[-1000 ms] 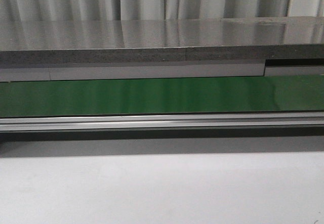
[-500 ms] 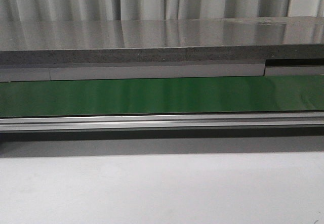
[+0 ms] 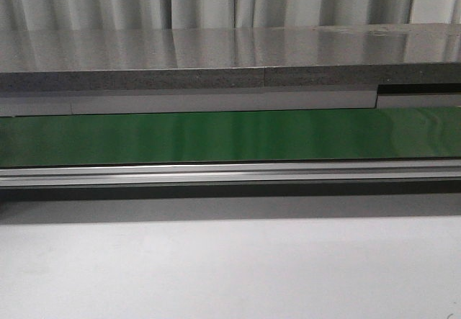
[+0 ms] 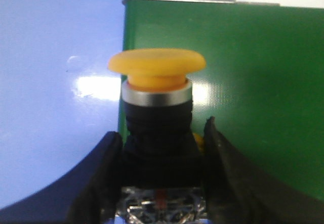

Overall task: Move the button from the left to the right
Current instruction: 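Lift the button with the left gripper and place it on the belt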

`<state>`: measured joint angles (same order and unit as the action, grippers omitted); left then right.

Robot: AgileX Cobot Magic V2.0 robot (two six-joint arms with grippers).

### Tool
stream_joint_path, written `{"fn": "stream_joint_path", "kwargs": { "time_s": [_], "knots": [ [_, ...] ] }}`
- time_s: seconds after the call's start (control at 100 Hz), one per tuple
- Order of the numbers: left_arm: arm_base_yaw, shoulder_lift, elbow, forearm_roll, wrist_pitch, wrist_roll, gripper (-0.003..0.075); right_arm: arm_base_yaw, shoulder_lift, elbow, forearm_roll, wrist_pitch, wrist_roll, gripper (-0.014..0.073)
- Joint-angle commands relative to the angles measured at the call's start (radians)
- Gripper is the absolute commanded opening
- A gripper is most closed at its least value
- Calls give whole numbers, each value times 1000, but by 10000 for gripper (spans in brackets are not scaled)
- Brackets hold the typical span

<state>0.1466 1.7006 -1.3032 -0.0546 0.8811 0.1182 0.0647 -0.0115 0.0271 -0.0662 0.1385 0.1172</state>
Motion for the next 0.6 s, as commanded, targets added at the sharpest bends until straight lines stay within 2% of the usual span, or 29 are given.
{"fn": "stream_joint_path", "kwargs": {
  "time_s": [0.0,0.47,0.52,0.59],
  "knots": [
    [-18,-44,-7,-10,-64,-1,-20,-3,-19,-15,-10,-86,1,-68],
    [-23,18,-1,-10,-56,1,-15,-3,-19,-15,-10,-86,1,-68],
    [-23,18,-1,-10,-56,0,10,-3,-19,-15,-10,-86,1,-68],
    [-23,18,-1,-10,-56,5,98,-3,-19,-15,-10,-86,1,-68]
  ]
}}
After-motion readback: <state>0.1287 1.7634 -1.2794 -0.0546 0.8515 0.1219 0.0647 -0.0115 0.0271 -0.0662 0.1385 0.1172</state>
